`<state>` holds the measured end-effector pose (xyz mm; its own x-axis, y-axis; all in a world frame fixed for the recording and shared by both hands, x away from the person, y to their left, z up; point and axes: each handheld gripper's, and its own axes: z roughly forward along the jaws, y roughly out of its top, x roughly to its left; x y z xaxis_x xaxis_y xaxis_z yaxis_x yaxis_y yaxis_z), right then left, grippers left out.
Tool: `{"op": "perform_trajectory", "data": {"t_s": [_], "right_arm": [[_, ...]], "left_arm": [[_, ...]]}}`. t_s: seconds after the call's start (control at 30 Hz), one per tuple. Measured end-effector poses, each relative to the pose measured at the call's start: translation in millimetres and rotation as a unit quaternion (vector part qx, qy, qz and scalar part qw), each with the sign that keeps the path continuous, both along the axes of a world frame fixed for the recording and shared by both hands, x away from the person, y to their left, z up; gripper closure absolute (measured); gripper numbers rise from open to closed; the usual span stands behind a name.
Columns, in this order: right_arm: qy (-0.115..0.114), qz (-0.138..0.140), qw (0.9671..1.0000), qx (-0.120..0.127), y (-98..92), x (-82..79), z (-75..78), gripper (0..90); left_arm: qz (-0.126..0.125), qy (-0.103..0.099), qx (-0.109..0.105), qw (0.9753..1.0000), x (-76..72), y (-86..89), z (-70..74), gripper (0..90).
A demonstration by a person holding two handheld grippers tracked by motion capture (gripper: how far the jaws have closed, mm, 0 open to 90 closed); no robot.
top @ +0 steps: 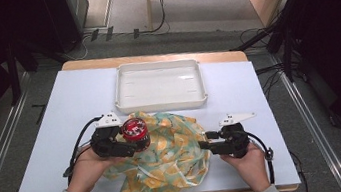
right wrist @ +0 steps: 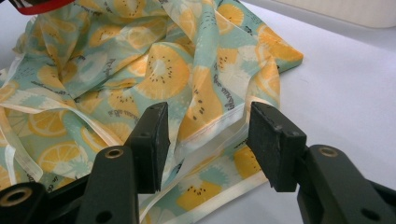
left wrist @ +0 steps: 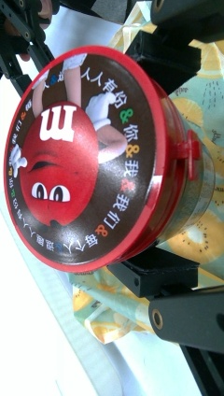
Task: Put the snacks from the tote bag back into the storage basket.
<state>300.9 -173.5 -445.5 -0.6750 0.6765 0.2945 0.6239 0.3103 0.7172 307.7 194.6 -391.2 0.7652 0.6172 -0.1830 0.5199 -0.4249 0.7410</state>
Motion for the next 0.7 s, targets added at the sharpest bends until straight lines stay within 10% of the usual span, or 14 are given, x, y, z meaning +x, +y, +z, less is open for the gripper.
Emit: {"op": "perform_trajectory", "data": {"t_s": [0.7], "right_arm": [[0.001, -0.001, 1.0, 0.001, 0.2, -1.2, -0.2, 49.3]], "left_arm": [[0.028, -0.01, 0.003, 0.9995, 17.7, 9.2, 15.5, 26.4]]}}
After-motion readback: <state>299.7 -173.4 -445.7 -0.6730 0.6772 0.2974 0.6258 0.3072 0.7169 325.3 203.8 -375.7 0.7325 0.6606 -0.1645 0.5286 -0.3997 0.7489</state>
